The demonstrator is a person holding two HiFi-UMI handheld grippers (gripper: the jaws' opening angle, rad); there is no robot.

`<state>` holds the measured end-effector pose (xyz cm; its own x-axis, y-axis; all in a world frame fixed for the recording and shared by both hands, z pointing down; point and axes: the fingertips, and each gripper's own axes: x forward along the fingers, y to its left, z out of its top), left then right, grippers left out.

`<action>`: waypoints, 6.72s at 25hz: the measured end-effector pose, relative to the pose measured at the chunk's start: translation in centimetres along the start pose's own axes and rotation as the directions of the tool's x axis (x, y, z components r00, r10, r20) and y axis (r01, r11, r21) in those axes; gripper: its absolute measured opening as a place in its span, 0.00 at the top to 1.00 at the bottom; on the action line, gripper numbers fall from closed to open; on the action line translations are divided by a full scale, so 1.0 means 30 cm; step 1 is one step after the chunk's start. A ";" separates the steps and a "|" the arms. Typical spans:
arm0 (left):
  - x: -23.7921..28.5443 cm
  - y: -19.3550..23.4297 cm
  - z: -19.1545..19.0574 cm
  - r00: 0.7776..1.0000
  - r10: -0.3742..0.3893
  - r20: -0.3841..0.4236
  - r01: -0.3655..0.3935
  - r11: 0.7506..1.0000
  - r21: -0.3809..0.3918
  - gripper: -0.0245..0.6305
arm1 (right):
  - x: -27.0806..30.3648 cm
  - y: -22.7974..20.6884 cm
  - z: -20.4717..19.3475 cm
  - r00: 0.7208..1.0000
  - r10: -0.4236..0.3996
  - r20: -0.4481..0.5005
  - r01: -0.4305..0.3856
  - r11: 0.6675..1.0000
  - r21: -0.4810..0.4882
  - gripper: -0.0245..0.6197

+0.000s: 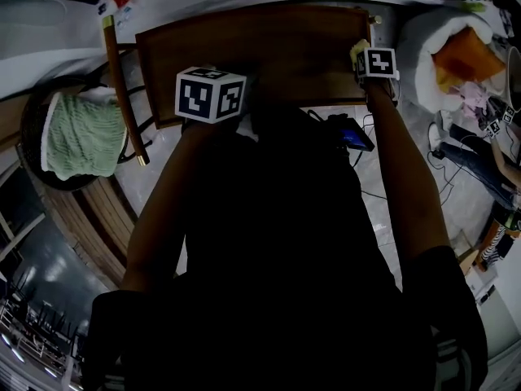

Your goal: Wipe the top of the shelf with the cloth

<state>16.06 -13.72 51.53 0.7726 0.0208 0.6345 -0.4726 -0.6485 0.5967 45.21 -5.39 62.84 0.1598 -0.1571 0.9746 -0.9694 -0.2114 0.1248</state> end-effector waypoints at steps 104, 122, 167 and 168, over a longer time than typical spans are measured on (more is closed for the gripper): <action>-0.290 0.023 -0.209 0.998 -0.053 0.030 0.057 0.982 -0.179 0.95 | -0.255 0.767 0.114 0.884 0.379 0.275 -0.370 0.925 -0.085 0.89; -0.748 0.328 -0.480 1.000 0.002 0.018 0.002 0.971 -0.238 0.95 | -0.160 1.944 -0.006 0.776 0.631 -0.006 -0.566 0.691 -0.450 0.89; -0.058 -0.097 -0.329 0.975 -0.129 -0.182 0.108 0.987 -0.119 0.95 | -0.053 0.734 -0.180 0.827 0.559 0.061 -0.529 0.810 -0.253 0.89; -0.053 -0.104 -0.328 0.975 -0.125 -0.183 0.105 0.988 -0.116 0.95 | -0.052 0.711 -0.180 0.827 0.558 0.068 -0.526 0.812 -0.254 0.89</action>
<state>12.15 -4.25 53.50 0.7351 0.2406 0.6339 -0.4348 -0.5501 0.7130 23.26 -4.45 64.99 -0.3956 -0.3139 0.8631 -0.9182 0.1557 -0.3642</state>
